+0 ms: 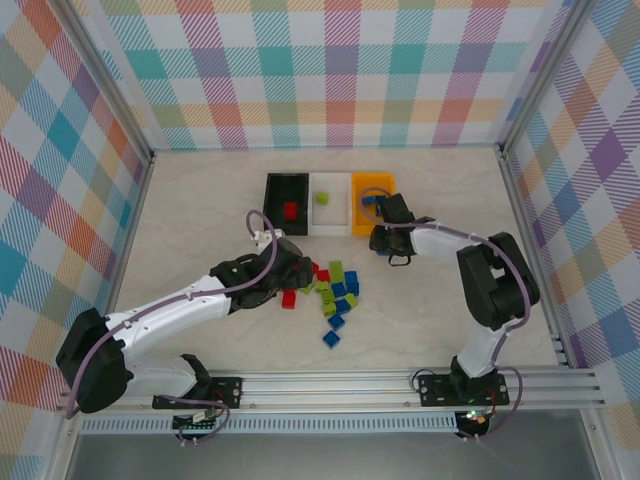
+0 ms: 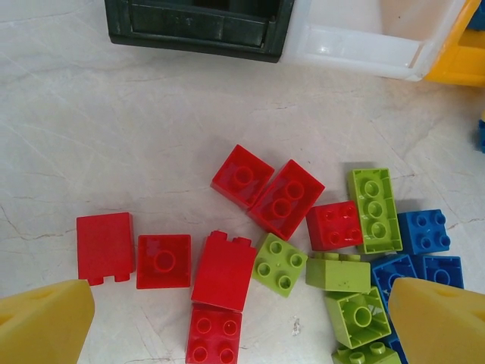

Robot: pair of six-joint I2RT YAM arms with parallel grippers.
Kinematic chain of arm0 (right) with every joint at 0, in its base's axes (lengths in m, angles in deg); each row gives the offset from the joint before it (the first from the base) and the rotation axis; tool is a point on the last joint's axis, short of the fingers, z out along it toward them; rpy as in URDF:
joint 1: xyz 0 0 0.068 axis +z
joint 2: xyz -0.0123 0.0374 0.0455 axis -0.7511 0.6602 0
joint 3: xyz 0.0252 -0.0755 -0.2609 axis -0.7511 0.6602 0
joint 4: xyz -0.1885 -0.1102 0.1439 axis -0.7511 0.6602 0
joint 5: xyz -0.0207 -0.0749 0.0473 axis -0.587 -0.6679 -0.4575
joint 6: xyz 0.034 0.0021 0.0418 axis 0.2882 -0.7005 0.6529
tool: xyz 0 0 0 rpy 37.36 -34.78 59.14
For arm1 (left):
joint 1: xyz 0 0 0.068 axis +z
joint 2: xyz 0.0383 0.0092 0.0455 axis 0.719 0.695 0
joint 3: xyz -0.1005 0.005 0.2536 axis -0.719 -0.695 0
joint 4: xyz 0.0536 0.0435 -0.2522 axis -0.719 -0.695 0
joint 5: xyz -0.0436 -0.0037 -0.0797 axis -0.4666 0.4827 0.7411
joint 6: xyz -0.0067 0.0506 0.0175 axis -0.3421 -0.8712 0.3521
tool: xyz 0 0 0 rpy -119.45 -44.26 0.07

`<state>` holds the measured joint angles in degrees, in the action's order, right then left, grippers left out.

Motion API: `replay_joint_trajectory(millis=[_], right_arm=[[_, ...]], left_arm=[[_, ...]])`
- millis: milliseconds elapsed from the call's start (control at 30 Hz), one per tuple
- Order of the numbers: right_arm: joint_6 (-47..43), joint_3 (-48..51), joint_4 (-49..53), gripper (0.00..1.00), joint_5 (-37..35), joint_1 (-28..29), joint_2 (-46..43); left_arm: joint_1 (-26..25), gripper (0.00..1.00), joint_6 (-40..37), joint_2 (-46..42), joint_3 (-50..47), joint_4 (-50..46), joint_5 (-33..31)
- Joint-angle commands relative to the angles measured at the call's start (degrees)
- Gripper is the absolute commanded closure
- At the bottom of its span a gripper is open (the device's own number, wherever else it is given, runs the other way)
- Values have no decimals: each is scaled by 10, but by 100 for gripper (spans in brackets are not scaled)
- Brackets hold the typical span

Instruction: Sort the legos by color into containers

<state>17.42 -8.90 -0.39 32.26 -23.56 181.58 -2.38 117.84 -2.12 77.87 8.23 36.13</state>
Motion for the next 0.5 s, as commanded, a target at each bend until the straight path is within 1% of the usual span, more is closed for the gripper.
replay_joint_trajectory(millis=[0,100,200,267,467], right_arm=[[-7,15,8,66,-5,13,-73],[-12,0,22,65,-5,15,-116],[-24,-55,44,64,-9,13,-111],[-32,-109,57,64,-13,10,-77],[-29,-260,82,62,-24,-8,70]], left_arm=[[-4,0,9,-10,-14,-8,-20],[-4,0,5,-19,-19,-9,-23],[-3,0,8,-23,-23,-14,-28],[-3,0,14,-30,-28,-16,-30],[-3,0,18,-56,-37,-37,-35]])
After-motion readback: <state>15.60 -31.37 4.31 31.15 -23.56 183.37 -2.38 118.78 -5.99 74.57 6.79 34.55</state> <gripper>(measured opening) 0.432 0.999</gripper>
